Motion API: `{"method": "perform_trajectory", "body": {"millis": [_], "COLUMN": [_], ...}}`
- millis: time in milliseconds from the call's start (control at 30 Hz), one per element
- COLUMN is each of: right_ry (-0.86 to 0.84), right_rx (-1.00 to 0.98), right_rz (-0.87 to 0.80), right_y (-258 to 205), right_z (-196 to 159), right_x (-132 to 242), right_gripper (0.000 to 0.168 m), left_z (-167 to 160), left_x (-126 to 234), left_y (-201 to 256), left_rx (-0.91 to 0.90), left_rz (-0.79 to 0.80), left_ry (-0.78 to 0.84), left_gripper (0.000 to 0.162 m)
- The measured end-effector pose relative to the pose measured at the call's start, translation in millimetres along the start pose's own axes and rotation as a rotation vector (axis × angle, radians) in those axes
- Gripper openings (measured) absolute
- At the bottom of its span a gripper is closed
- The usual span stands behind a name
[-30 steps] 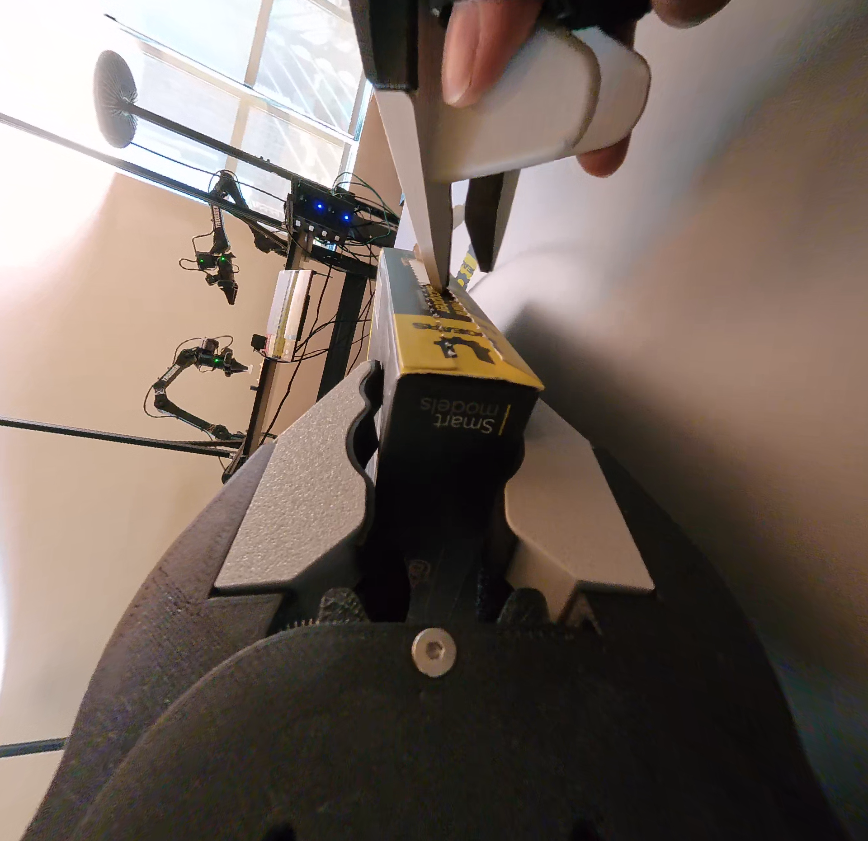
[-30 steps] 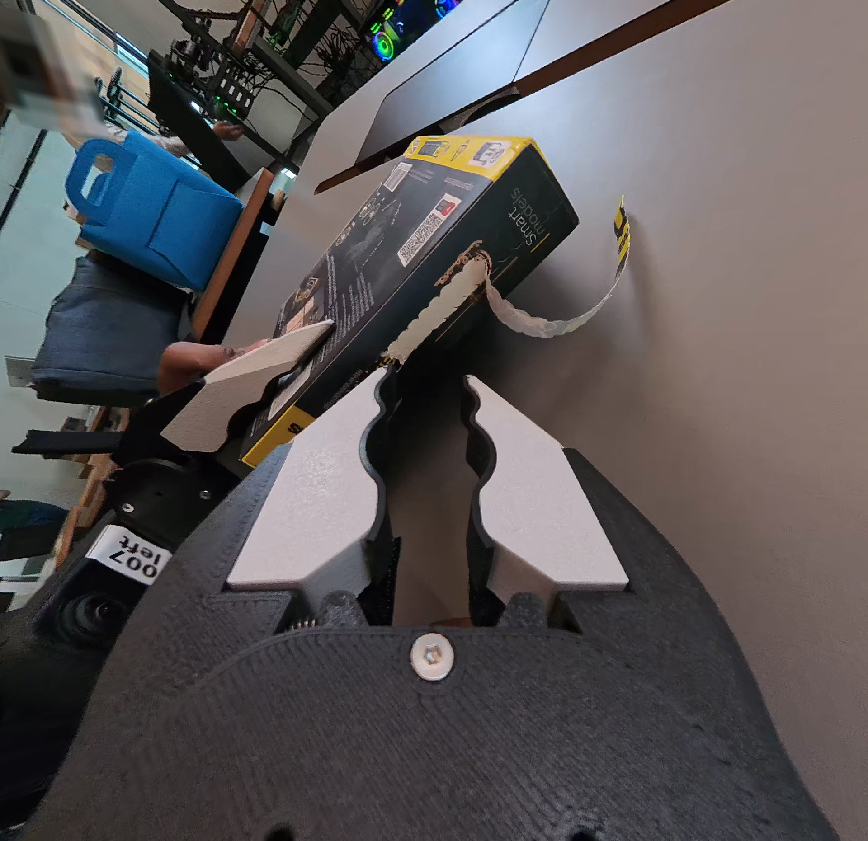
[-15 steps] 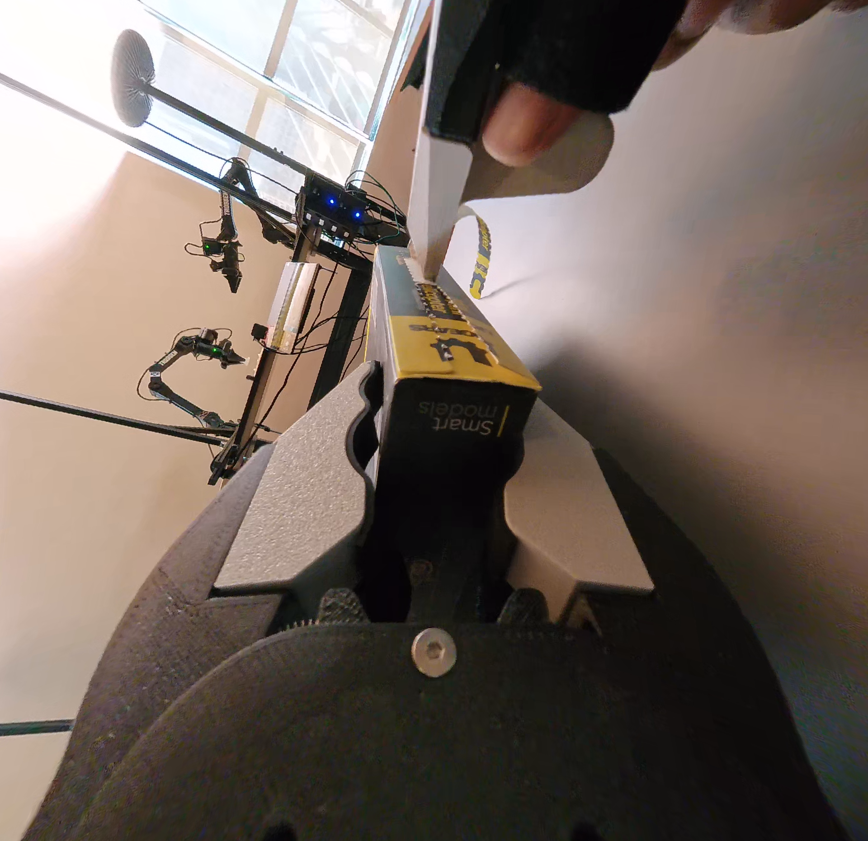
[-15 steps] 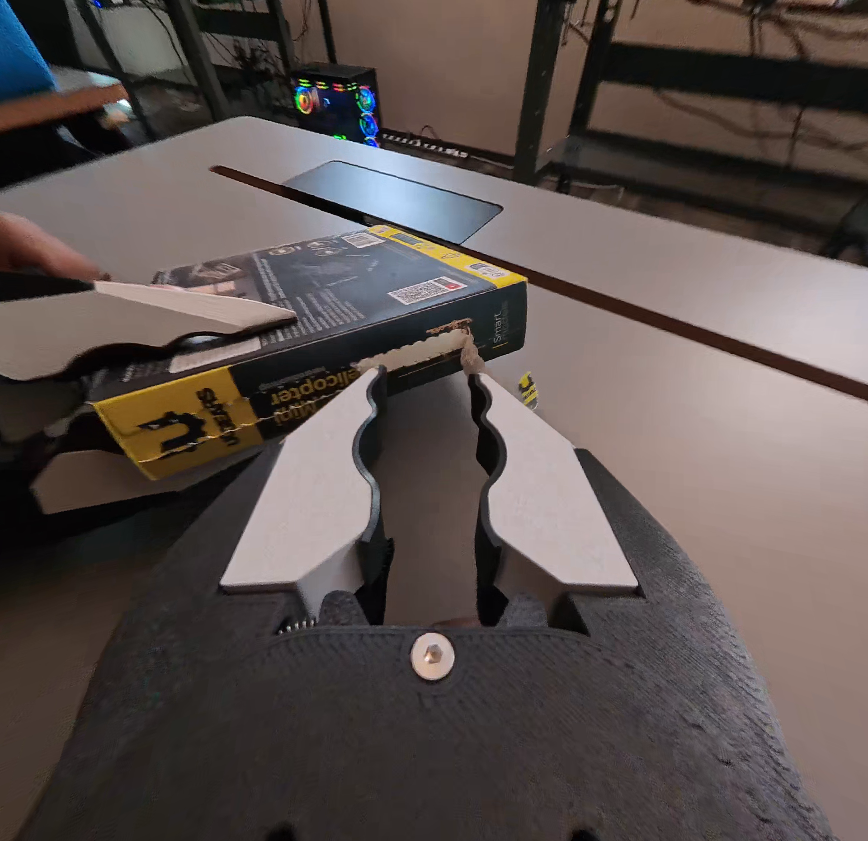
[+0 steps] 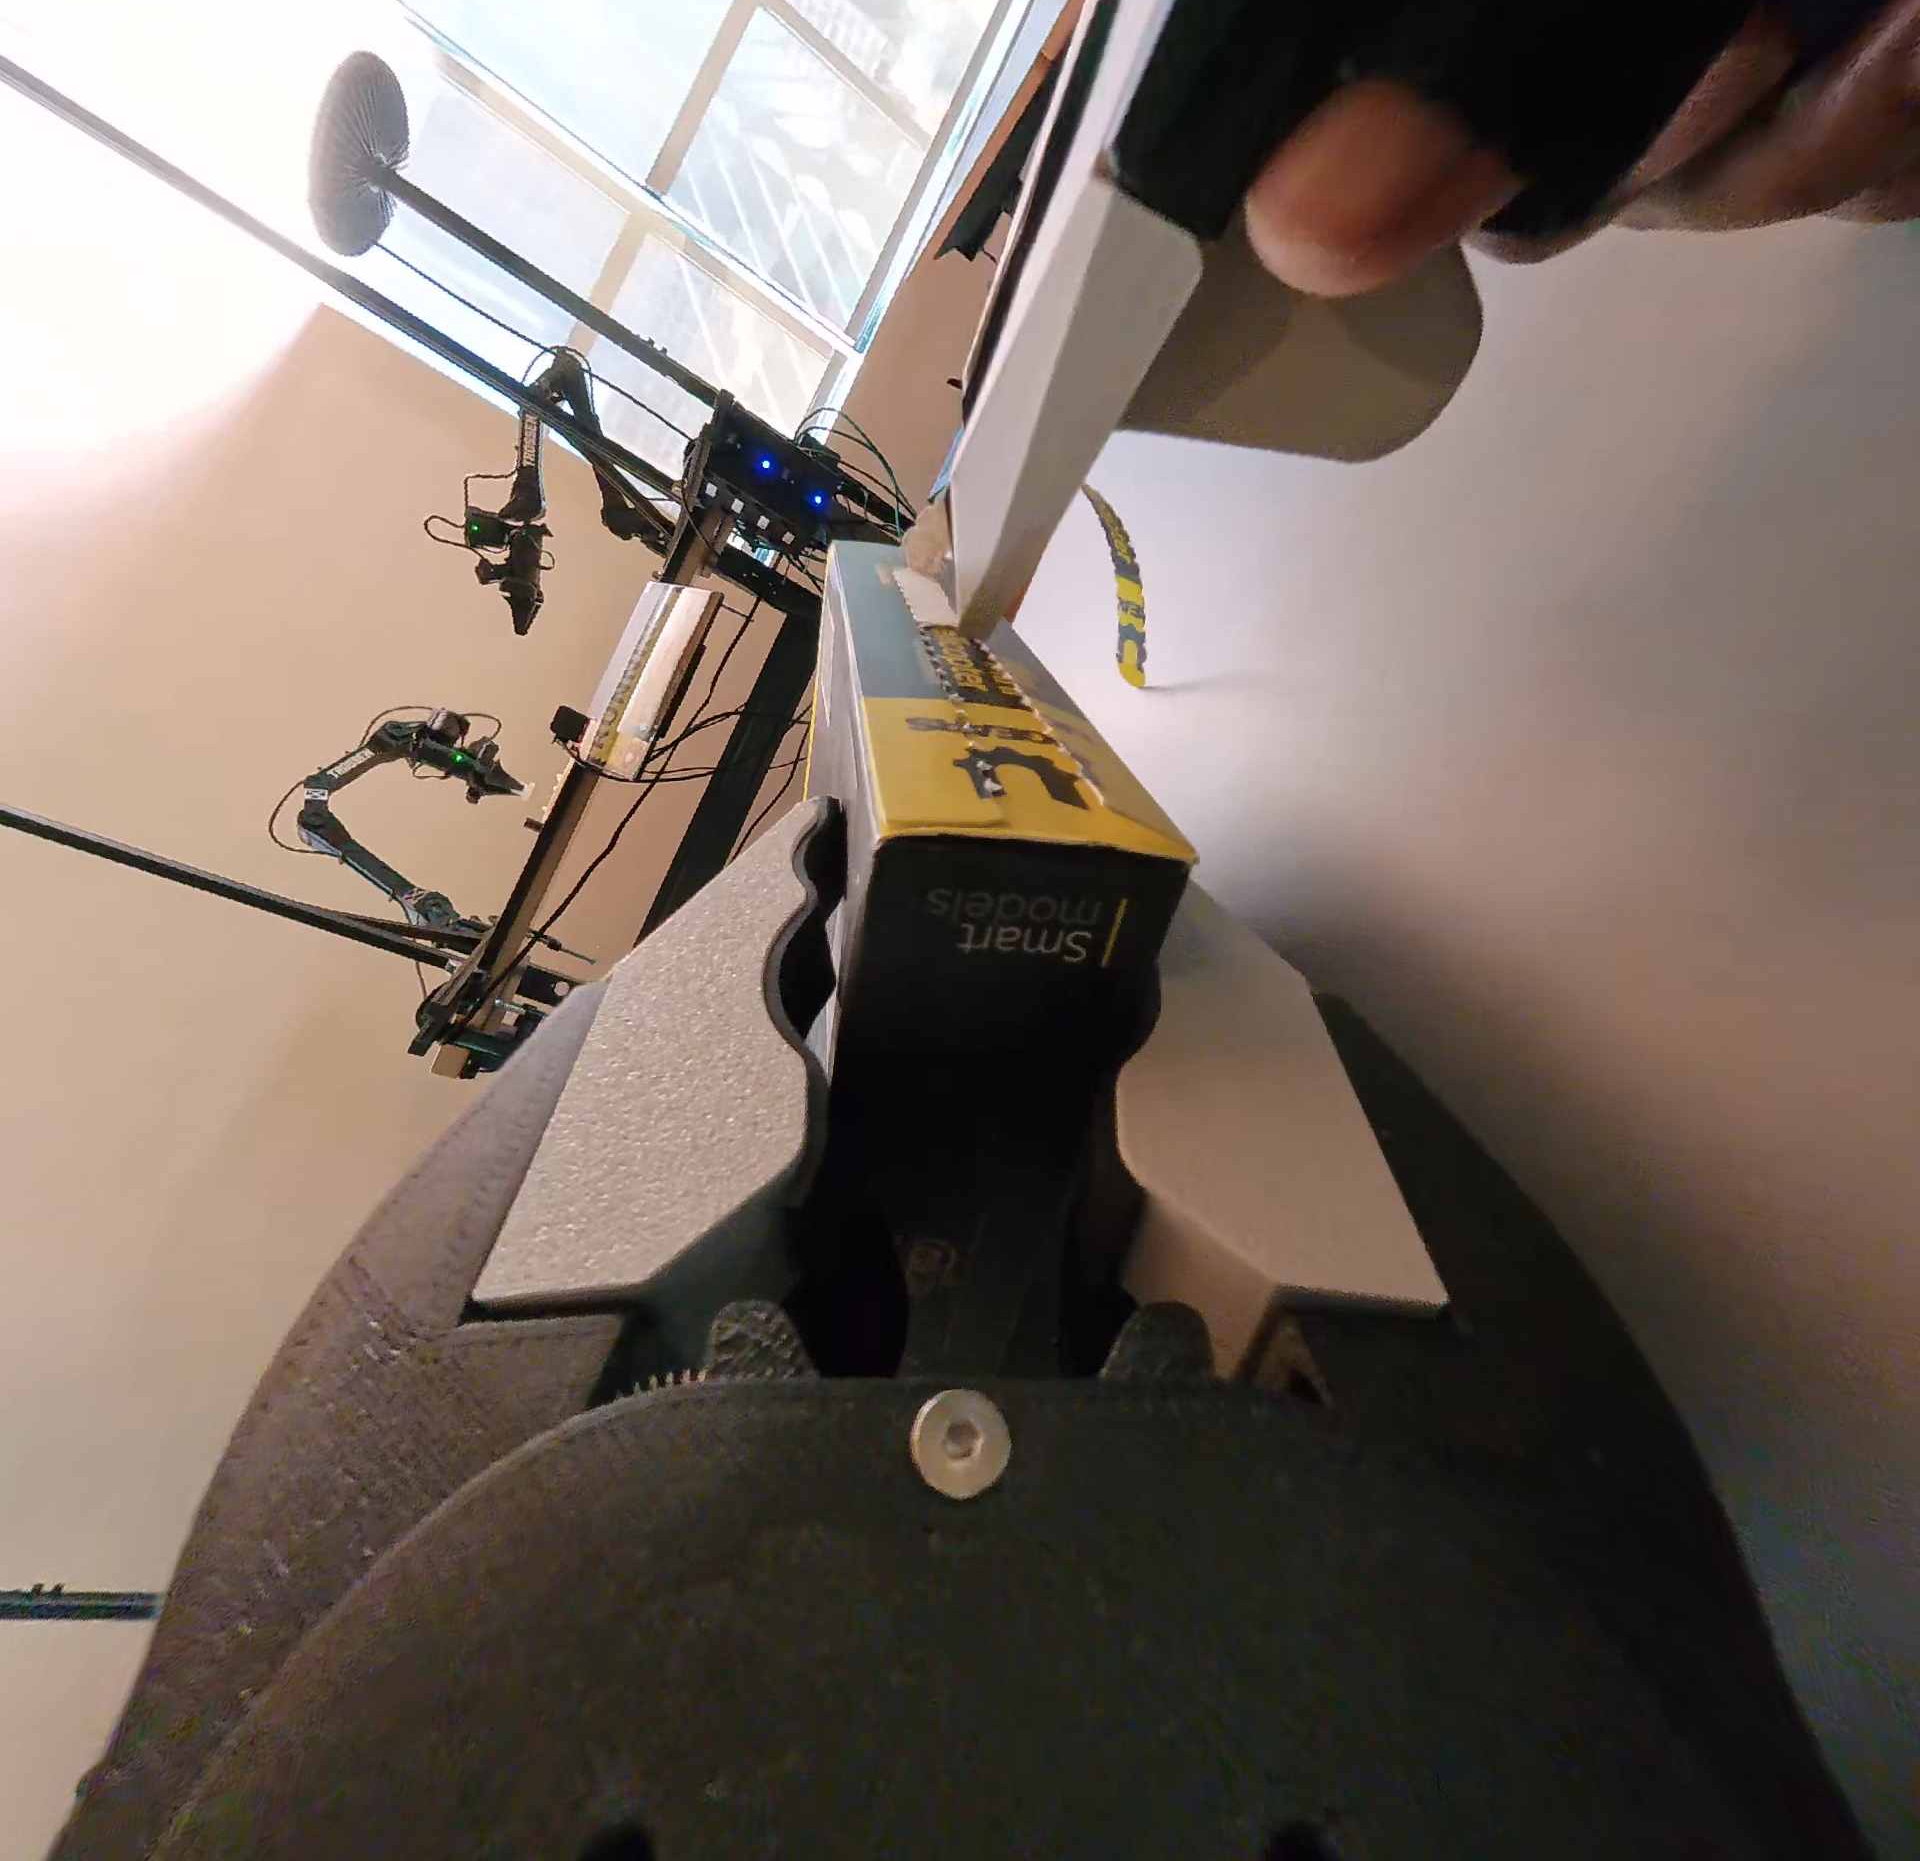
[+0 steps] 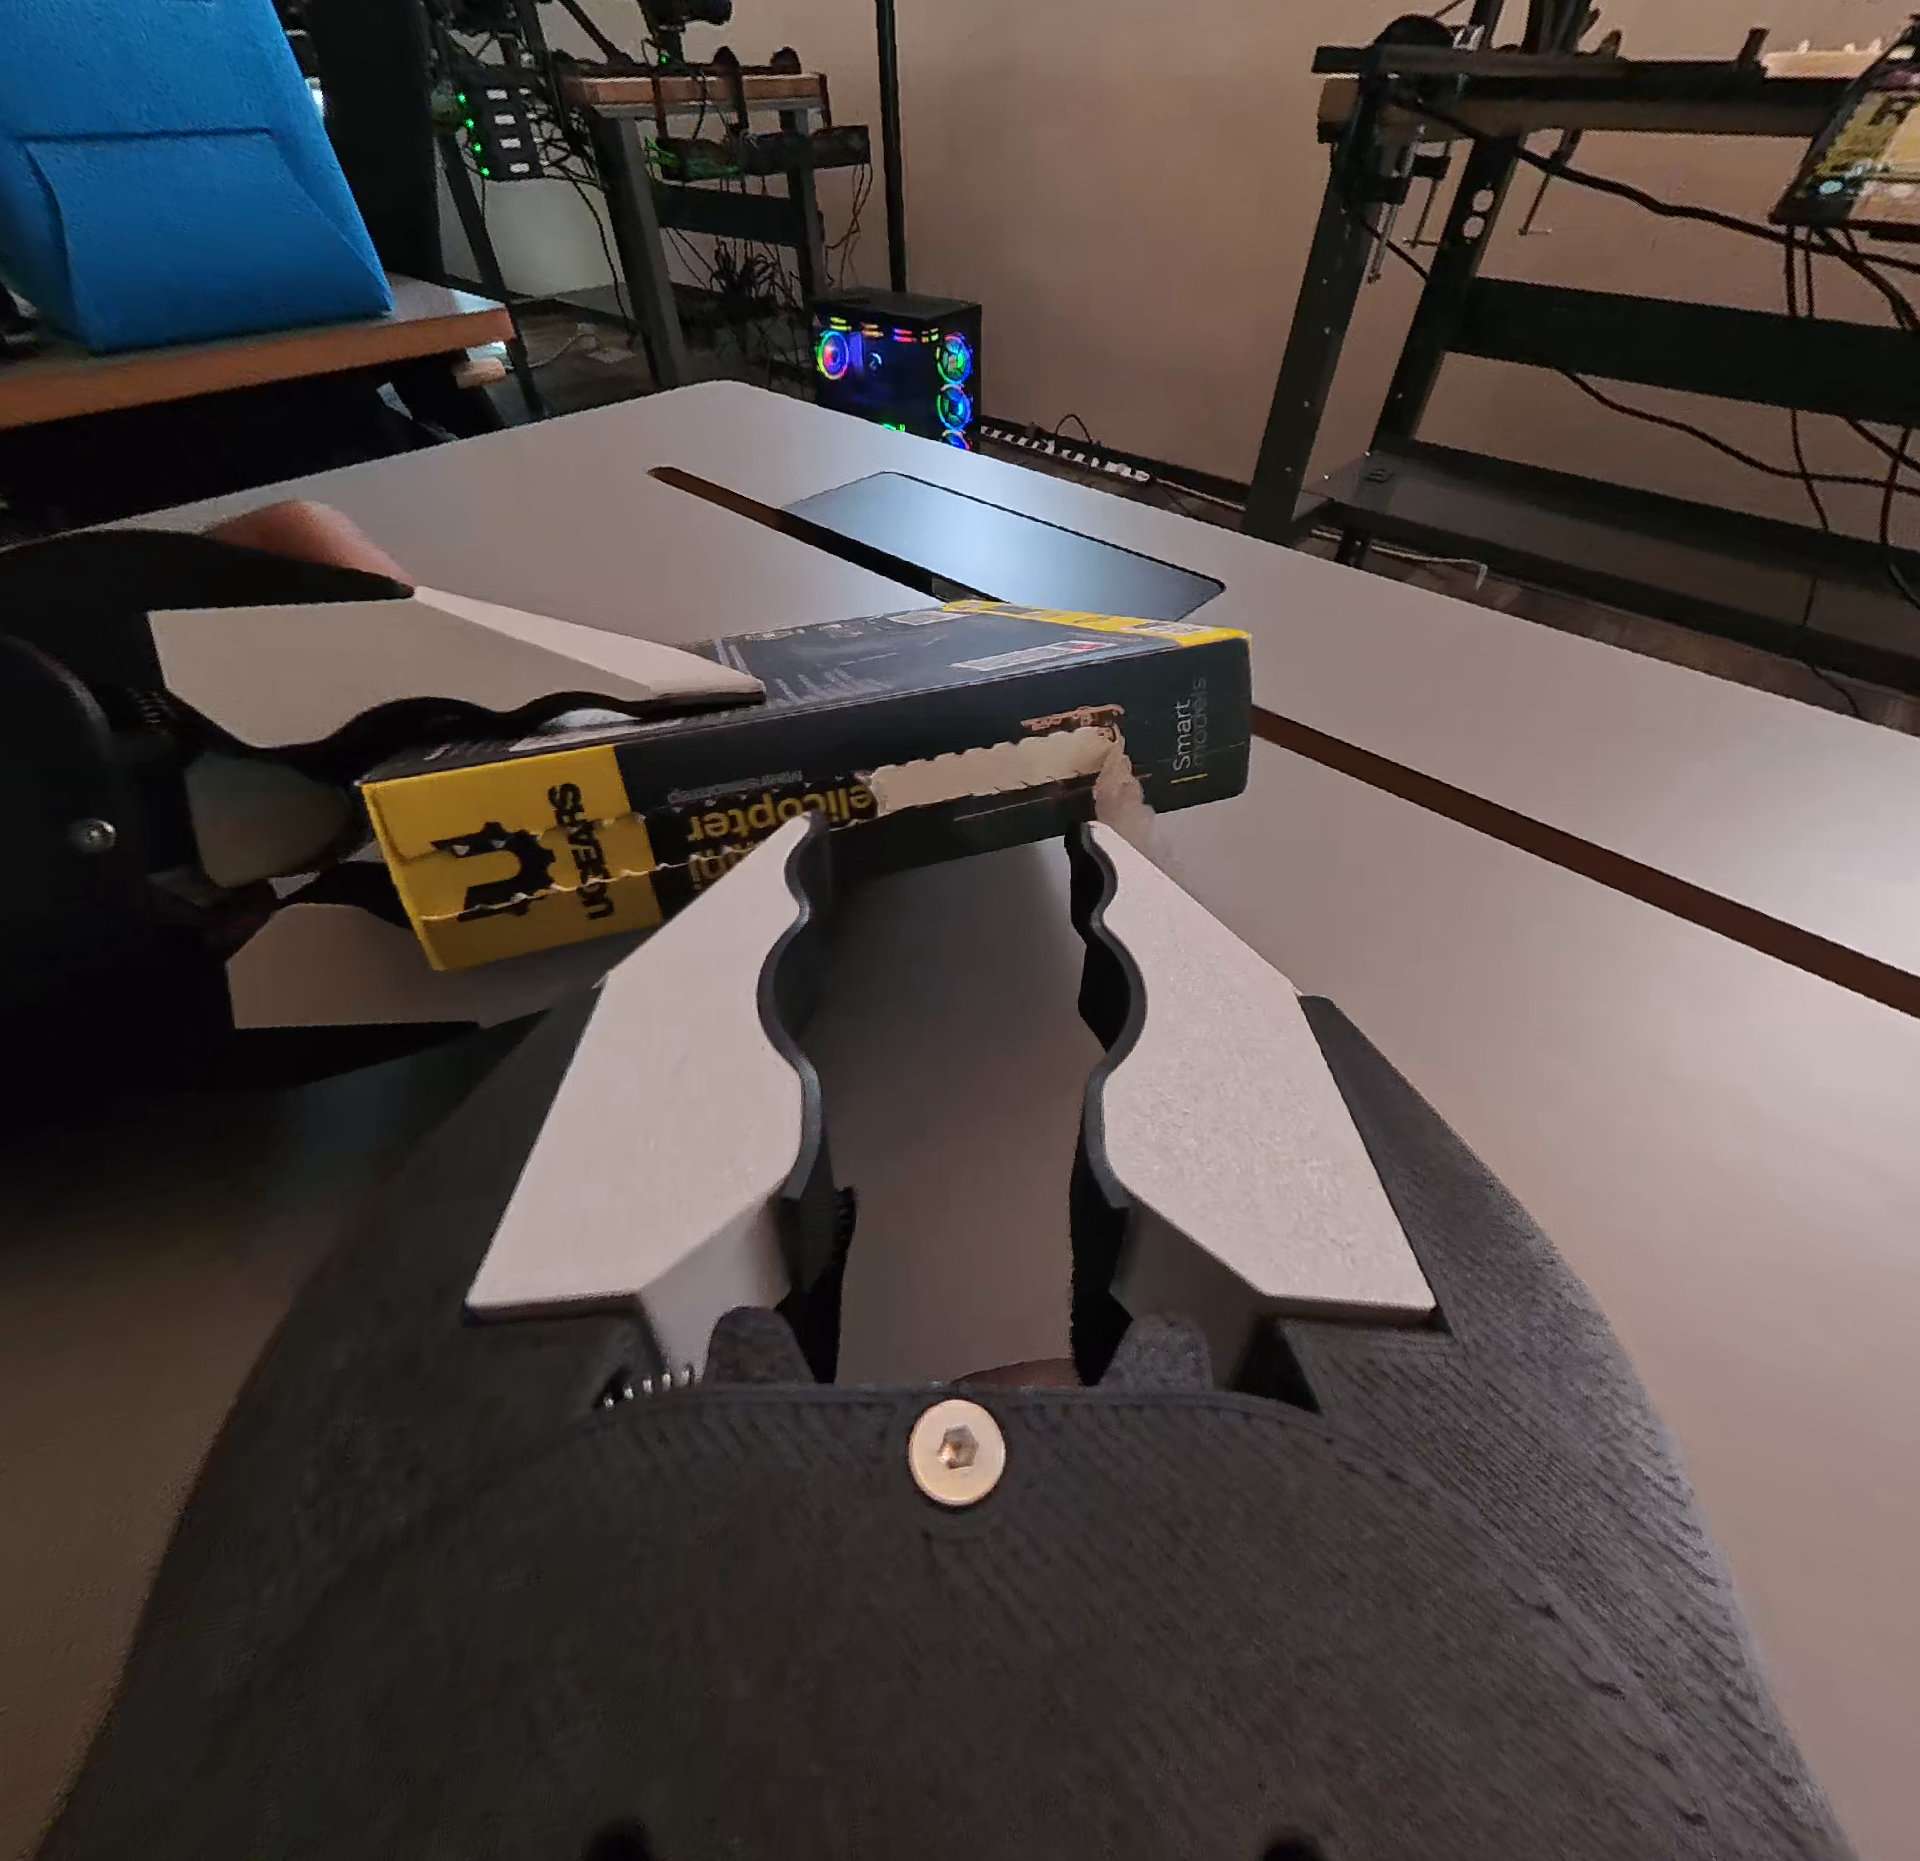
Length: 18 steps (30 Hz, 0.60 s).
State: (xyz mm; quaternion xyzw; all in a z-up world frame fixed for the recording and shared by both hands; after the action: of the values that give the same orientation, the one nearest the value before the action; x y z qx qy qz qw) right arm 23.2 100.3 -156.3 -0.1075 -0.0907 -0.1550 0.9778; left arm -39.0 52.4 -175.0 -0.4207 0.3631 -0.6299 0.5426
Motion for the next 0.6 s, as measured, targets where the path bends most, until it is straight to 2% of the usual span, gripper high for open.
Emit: {"method": "perform_trajectory", "body": {"millis": [233,600], "right_ry": [0.037,0.081], "right_rx": [0.040,0.287], "right_rz": [-0.026,-0.080], "right_y": [0.8,-0.9], "right_z": [1.3,7.4], "right_x": [-1.3,0.1], "right_gripper": [0.047,0.048], "left_z": [0.6,3.7], "left_x": [-0.3,-0.8], "left_y": [0.1,3.9], "left_rx": [0.001,-0.031], "left_rz": [-0.001,-0.016], "left_ry": [0.002,0.003], "left_gripper": [0.048,0.047]}}
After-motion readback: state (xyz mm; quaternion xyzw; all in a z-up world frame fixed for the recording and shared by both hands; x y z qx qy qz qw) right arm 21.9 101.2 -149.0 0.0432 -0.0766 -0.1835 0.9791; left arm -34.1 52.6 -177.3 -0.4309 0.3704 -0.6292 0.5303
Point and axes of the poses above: each gripper's, where its closed fingertips meet, x back along the fingers, z out of its top, y = z × x across the jaws, the point moved 3 cm from there along x, back along the fingers, and after that the axes turned 11 degrees about -x, right-handed, at the moved point
